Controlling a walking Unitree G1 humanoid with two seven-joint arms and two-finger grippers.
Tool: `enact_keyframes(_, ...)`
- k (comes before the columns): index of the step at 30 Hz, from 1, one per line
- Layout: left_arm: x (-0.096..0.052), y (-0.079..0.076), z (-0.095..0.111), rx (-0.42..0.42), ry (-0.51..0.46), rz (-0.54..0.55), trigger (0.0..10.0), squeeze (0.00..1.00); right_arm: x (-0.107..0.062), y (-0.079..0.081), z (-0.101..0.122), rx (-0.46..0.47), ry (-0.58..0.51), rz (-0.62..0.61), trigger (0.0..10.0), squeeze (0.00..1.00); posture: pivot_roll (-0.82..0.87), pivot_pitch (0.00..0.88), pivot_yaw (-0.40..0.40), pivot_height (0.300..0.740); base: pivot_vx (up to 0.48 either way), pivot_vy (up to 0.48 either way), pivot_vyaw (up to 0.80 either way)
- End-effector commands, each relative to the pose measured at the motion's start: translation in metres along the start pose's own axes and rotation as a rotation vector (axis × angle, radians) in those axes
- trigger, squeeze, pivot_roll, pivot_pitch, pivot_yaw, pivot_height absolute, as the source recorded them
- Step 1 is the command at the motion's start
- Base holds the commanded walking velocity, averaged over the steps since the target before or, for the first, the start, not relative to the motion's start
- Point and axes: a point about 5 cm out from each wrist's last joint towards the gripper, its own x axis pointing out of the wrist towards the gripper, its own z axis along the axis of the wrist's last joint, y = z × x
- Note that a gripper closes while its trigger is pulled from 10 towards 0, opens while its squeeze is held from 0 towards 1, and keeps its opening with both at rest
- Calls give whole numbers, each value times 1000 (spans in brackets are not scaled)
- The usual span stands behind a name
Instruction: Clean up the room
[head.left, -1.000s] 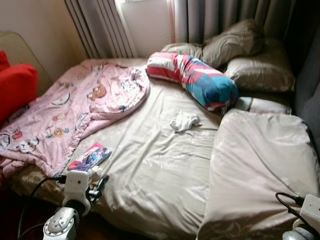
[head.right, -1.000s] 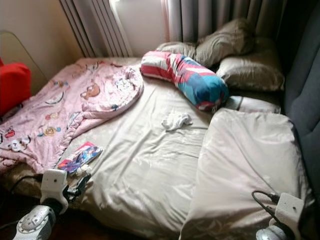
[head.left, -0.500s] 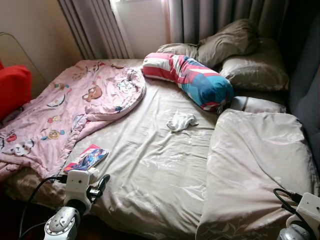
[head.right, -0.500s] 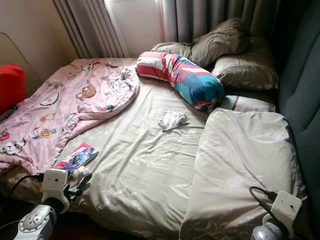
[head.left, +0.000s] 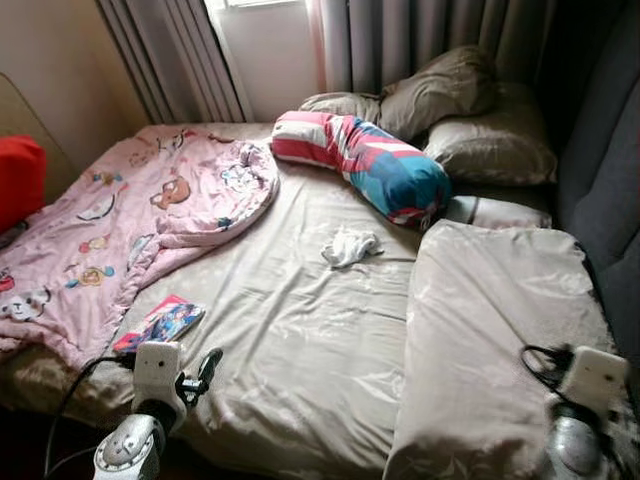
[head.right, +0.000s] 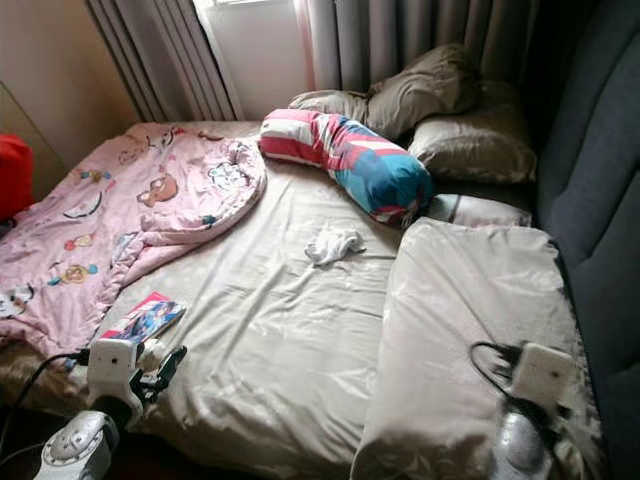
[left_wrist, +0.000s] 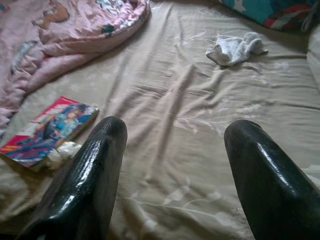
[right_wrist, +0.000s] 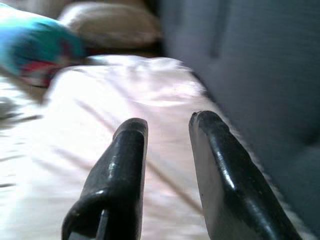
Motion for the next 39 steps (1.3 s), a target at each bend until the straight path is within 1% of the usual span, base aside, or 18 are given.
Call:
enact_keyframes(1,-3,9,-4,-19,6,48,10000,0,-1,6,3,6,-14,46,10000,0,-17,70,93,674,0,0,0)
enact_keyframes(2,-2,7,-6,-33,2,52,10000,0,-4,16,5,8,-25,115,10000,0,-25,62,85,674,0,0,0)
enact_keyframes(3,1,1,-5,-42,-7,42,10000,0,-6,21,6,12,-23,143,10000,0,-27,47,79,674,0,0,0)
enact_keyframes(6,3,-6,-4,-44,-16,26,10000,0,-7,22,6,17,-20,161,10000,0,-29,41,75,674,0,0,0)
enact_keyframes(8,5,-10,-5,-41,-21,19,10000,0,-9,25,3,10,-10,206,10000,0,-39,30,68,674,0,0,0)
enact_keyframes(10,6,-9,-11,-69,-12,48,10000,0,-13,28,-3,-11,28,281,10000,0,-72,24,48,674,0,0,0)
enact_keyframes(11,6,-9,-11,-69,-12,48,10000,0,-13,28,-3,-11,28,281,10000,0,-72,24,48,674,0,0,0)
enact_keyframes(12,6,-7,-16,-83,0,68,10000,0,-14,29,-4,-23,32,328,10000,0,-79,21,43,674,0,0,0)
enact_keyframes(17,5,-14,-20,-81,2,64,10000,0,-13,18,-16,-50,97,325,10000,0,-56,4,20,674,0,0,0)
enact_keyframes(19,3,-10,-25,-82,19,76,10000,0,-13,11,-27,-9,151,282,10000,0,-46,0,22,674,0,0,0)
enact_keyframes(22,-2,-2,-37,-89,70,99,10000,0,-18,12,-40,-5,210,264,10000,0,-46,0,27,683,0,0,0)
enact_keyframes(23,-6,3,-46,-97,103,111,10000,0,-23,14,-48,-2,247,267,10000,0,-48,0,29,693,0,0,0)
enact_keyframes(26,-13,6,-62,-86,186,119,10000,0,-34,17,-65,10,336,273,10000,0,-49,0,32,713,0,0,0)
enact_keyframes(27,-16,8,-72,-117,237,141,10000,0,-43,16,-78,9,412,277,10000,0,-52,0,33,723,0,0,0)
enact_keyframes(30,-20,7,-82,-141,291,153,10000,0,-53,12,-92,-8,492,274,10000,0,-51,0,34,738,0,0,0)
enact_keyframes(33,-29,3,-100,-177,392,168,10000,0,-69,0,-109,-26,598,238,10000,0,-50,0,31,740,0,0,0)
enact_keyframes(37,-36,3,-111,-186,457,197,10000,0,-77,-5,-117,-41,657,229,10000,0,-47,0,22,740,0,0,0)
enact_keyframes(39,-44,1,-121,-181,529,211,10000,0,-81,-7,-121,-41,695,226,10000,0,-41,0,14,740,0,0,0)
